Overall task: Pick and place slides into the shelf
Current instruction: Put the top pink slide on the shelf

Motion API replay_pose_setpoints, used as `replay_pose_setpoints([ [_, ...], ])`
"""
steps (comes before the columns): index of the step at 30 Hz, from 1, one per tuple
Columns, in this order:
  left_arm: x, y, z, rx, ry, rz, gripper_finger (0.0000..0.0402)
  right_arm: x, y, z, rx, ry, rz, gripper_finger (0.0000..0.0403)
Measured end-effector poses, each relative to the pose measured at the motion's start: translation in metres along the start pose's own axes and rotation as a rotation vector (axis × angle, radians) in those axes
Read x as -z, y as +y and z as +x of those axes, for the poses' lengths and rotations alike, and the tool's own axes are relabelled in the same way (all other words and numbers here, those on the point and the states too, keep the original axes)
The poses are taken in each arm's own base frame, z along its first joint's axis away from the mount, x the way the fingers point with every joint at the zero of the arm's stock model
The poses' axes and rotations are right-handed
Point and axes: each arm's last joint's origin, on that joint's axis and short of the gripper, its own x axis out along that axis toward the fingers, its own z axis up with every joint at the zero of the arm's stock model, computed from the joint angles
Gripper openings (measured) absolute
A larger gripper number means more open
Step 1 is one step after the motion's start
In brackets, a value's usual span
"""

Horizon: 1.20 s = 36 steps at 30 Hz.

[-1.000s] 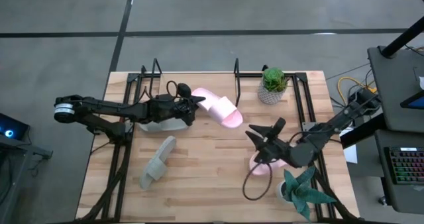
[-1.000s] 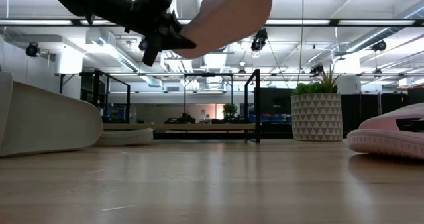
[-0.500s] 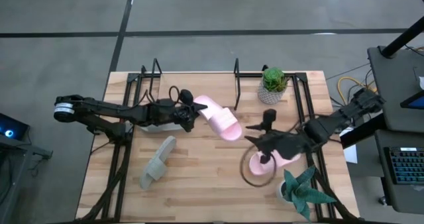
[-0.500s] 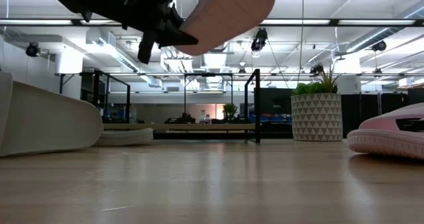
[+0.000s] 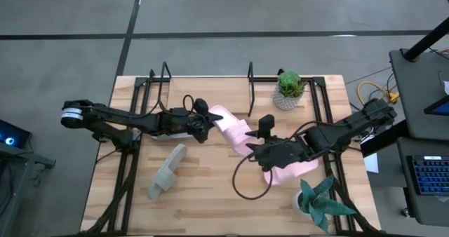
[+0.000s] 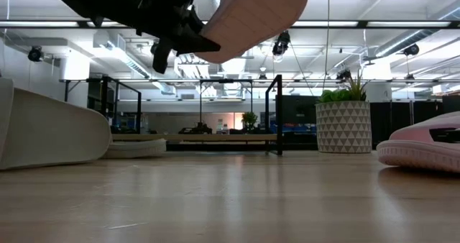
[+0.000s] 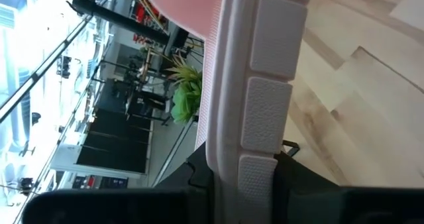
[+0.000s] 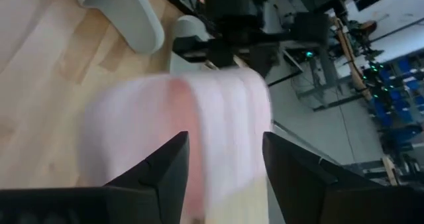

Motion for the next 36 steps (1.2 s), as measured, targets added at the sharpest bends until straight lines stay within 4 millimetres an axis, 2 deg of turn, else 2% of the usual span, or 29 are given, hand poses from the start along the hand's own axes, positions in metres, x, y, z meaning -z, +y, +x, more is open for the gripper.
replay_pose_setpoints([
  [14,-0.004,0.006,0.002,-0.084,-0.035,-0.017,0.0046,0.002,-0.008,0.01,-0.003,0.04,-0.016,0.0183],
  [23,-0.006,0.009,0.004,-0.079,-0.057,-0.018,0.0046,0.003,-0.012,0.012,0.018,0.042,-0.012,0.0173],
  [27,-0.007,0.01,0.004,-0.078,-0.06,-0.018,0.0046,0.003,-0.012,0.012,0.018,0.045,-0.018,0.0135],
  [33,-0.007,0.01,0.004,-0.077,-0.06,-0.026,0.0046,0.003,-0.011,0.013,0.02,0.048,-0.059,0.0028],
  [36,-0.007,0.01,0.004,-0.078,-0.06,-0.029,0.0083,0.003,-0.011,0.013,0.022,0.047,-0.06,0.0015],
])
